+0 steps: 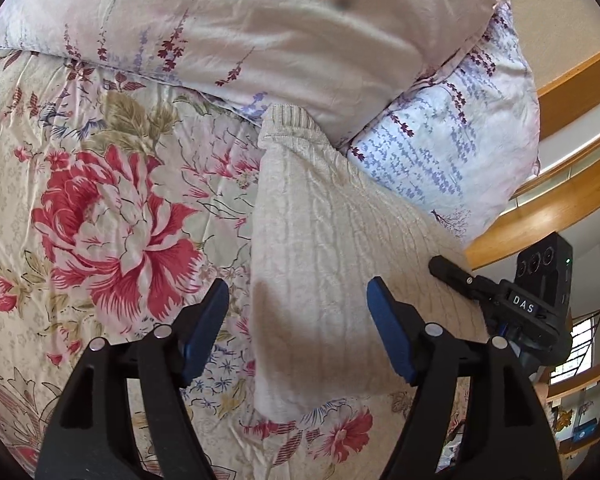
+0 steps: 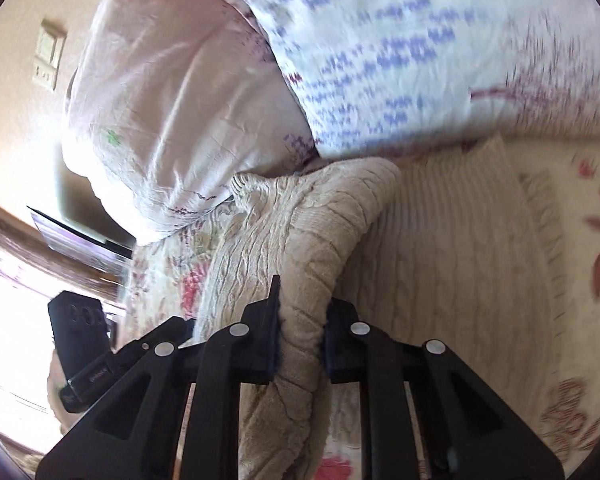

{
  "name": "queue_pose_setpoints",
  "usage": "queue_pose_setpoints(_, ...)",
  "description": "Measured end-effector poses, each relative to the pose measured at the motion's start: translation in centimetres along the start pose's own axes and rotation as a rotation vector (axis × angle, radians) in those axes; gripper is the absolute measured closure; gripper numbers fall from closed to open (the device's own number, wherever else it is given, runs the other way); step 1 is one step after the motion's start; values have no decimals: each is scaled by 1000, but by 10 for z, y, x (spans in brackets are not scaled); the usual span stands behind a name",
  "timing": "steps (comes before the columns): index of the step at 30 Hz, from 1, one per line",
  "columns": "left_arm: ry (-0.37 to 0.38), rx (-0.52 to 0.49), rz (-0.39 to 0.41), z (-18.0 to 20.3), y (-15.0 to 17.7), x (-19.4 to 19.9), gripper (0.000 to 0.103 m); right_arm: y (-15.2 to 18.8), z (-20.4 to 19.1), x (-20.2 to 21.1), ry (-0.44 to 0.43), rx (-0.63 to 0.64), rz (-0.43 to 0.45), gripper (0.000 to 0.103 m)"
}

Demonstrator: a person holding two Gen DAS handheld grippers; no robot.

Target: Fold small clothes

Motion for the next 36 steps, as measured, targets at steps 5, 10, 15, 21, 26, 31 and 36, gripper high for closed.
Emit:
queue_pose_setpoints(5, 13, -43, -34, 12, 11, -9, 32, -5, 15, 39, 157, 131, 40, 87)
queue_pose_setpoints(10, 24, -79, -80, 24, 25, -23, 32, 9, 79, 55, 292, 63, 15, 87)
queue_pose_setpoints(15, 28, -114, -121, 37, 36, -36, 32, 22, 105, 53, 329, 46, 3, 87)
queue_pose_setpoints(21, 26, -131, -144, 41, 42, -43, 32, 22, 105, 49, 379, 102, -1, 87)
queue_pose_setpoints(26, 40, -148, -150, 41, 46, -40, 33, 21, 104, 74, 397, 98, 107, 87)
queue_pose_setpoints(31, 54, -132, -185, 42, 52, -47, 33, 32, 137, 55, 381, -39, 6, 64)
queue_pose_setpoints(36, 71, -135, -201, 45, 57, -47, 34, 41, 136, 92, 240, -164, 79, 45)
Point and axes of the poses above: each gripper's, at about its wrist camera, not at the fingertips, and x roughly against the way its jaws point, z to its right, y to its underside, the point moved 8 cm from there along -x, roughly the way its jaws point, and after that the axes turned 4 degrees about x, right-handed, at the moved point
